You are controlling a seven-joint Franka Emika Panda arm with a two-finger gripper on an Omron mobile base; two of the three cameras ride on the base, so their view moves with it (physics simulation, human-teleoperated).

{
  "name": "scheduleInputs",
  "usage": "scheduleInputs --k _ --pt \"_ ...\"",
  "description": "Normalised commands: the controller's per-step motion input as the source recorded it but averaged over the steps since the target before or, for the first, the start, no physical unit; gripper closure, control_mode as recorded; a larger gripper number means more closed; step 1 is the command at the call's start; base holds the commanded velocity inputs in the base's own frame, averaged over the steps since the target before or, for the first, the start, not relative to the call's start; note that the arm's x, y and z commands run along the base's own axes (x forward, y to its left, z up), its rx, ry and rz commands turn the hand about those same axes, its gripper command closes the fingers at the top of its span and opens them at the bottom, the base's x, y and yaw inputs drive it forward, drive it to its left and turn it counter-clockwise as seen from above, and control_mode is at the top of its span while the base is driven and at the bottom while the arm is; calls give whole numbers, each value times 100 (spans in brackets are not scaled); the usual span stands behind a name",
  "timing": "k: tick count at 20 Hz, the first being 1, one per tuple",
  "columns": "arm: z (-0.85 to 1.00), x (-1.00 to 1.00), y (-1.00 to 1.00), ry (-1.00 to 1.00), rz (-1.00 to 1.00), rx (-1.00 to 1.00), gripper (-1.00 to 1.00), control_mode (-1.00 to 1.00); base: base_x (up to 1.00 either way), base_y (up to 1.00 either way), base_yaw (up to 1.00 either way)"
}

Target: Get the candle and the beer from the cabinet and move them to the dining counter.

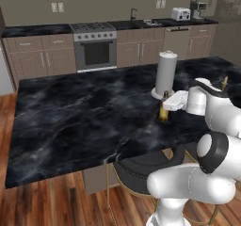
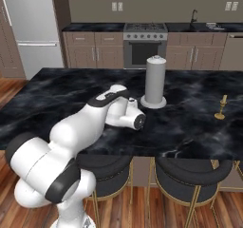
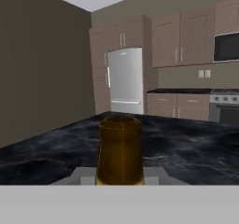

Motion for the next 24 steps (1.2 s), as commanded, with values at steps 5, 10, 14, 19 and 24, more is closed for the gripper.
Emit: scheduleInputs --k 5,10,14,19,24 --pt "-20 8 4 0 0 -1 100 -100 0 0 0" --pt "-12 12 2 0 0 0 100 -100 0 0 0" --pt "-18 18 3 0 0 0 100 -100 0 0 0" --pt "-24 18 1 1 0 0 100 -100 0 0 0" --pt "-24 16 0 1 0 0 100 -100 0 0 0"
